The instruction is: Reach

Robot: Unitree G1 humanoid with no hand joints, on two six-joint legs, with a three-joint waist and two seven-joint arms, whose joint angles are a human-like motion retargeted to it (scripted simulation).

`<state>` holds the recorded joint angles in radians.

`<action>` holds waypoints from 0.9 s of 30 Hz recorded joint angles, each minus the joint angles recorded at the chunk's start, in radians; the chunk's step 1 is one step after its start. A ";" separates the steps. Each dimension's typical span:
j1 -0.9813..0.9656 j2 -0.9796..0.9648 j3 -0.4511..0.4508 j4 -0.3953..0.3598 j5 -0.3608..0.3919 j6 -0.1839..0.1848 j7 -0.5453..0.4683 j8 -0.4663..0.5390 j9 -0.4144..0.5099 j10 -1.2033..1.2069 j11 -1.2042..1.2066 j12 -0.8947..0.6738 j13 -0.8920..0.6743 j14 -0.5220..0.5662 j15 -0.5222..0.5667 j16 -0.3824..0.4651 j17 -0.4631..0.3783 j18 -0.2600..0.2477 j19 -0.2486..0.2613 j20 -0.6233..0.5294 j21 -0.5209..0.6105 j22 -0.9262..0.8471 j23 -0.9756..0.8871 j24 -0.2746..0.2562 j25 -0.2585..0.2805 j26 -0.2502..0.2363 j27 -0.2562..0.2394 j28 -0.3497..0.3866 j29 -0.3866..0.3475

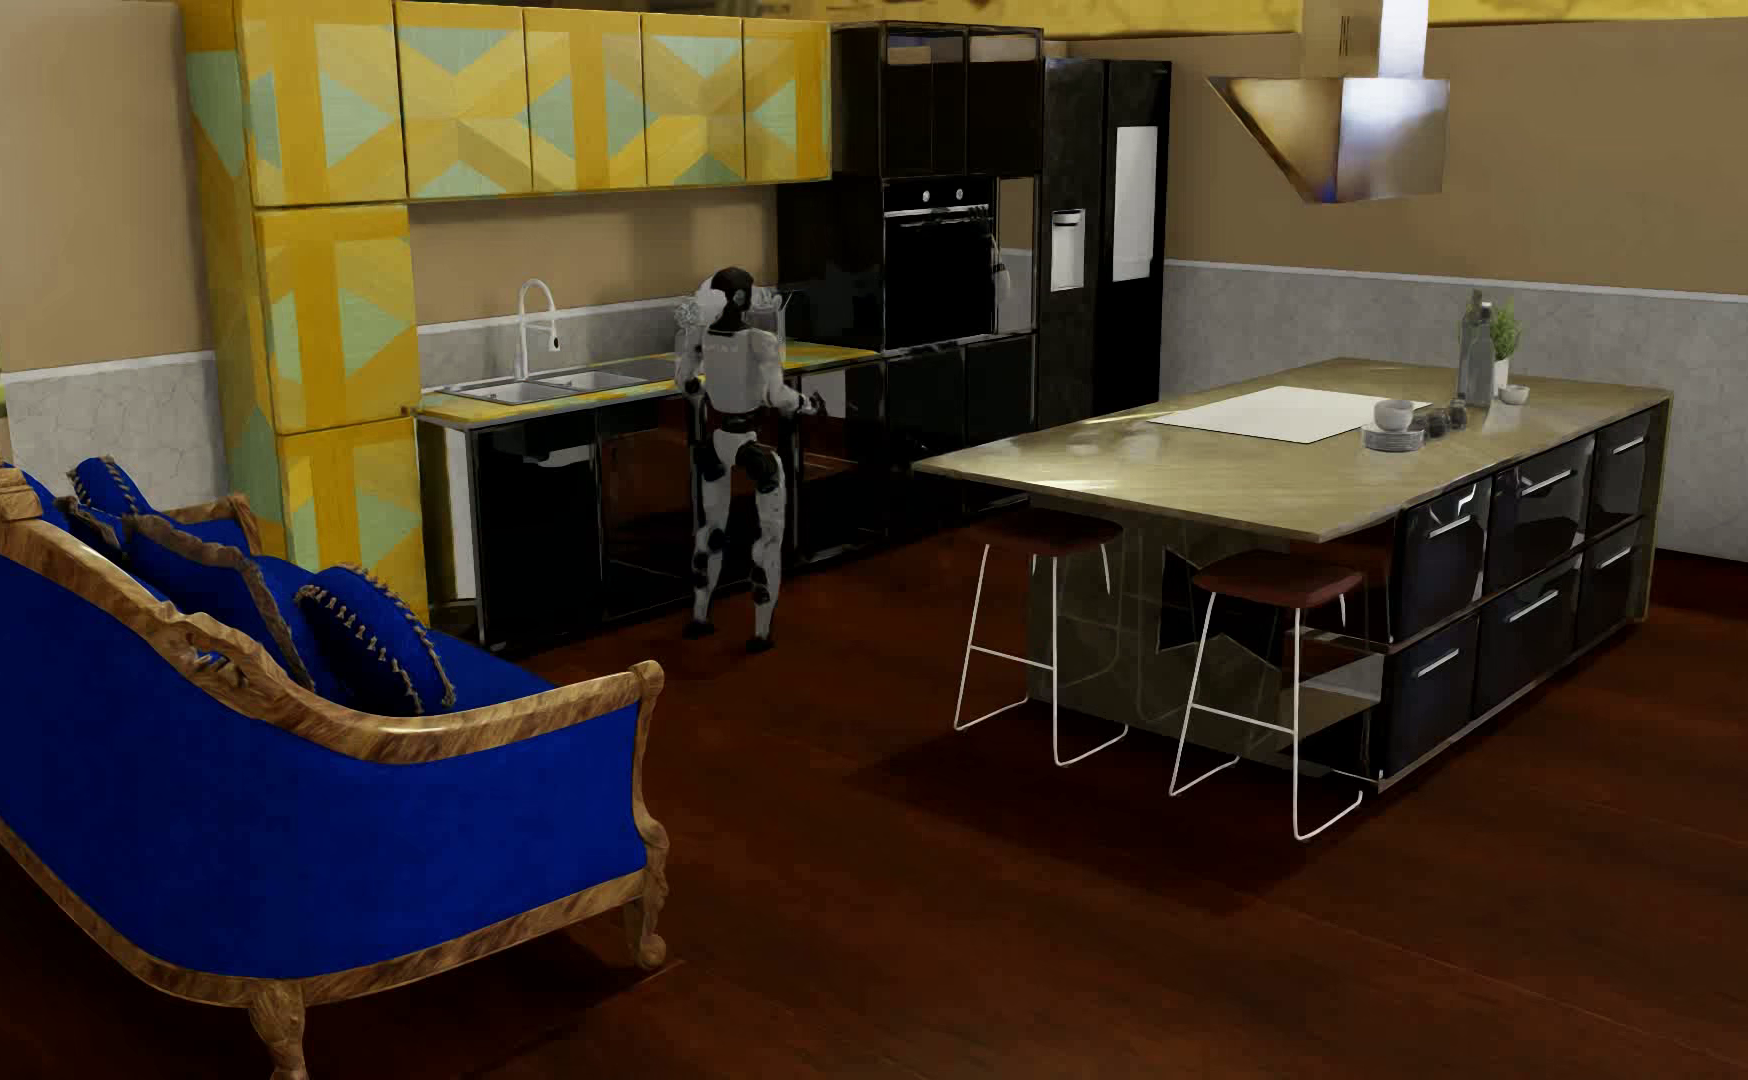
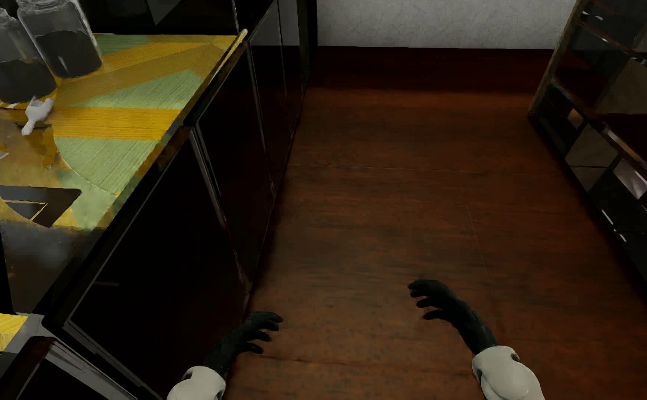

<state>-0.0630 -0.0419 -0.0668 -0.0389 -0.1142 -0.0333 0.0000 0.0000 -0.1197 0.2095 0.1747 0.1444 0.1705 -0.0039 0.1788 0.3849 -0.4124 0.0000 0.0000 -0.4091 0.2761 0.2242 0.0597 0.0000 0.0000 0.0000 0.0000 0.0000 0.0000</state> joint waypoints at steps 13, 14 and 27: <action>0.012 0.014 -0.003 -0.003 -0.007 -0.002 0.000 0.000 0.002 -0.002 -0.003 0.000 0.004 -0.003 -0.005 -0.006 0.002 0.000 0.000 0.004 -0.001 -0.004 -0.002 0.000 0.000 0.000 0.000 0.000 0.000; 0.008 0.006 0.001 -0.001 -0.005 -0.002 0.000 0.000 0.002 -0.001 0.000 -0.003 0.001 0.000 -0.006 -0.006 0.003 0.000 0.000 0.004 -0.007 -0.005 -0.003 0.000 0.000 0.000 0.000 0.000 0.000; -0.003 0.005 -0.013 -0.006 -0.008 -0.005 0.000 0.000 -0.001 0.016 -0.006 -0.082 -0.056 -0.021 0.021 0.073 -0.063 0.000 0.000 0.098 -0.118 -0.240 -0.178 0.000 0.000 0.000 0.000 0.000 0.000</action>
<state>-0.0663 -0.0373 -0.0794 -0.0451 -0.1223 -0.0384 0.0000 0.0000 -0.1209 0.2252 0.1683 0.0624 0.1147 -0.0251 0.2002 0.4578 -0.4755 0.0000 0.0000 -0.3108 0.1585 -0.0155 -0.1182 0.0000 0.0000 0.0000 0.0000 0.0000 0.0000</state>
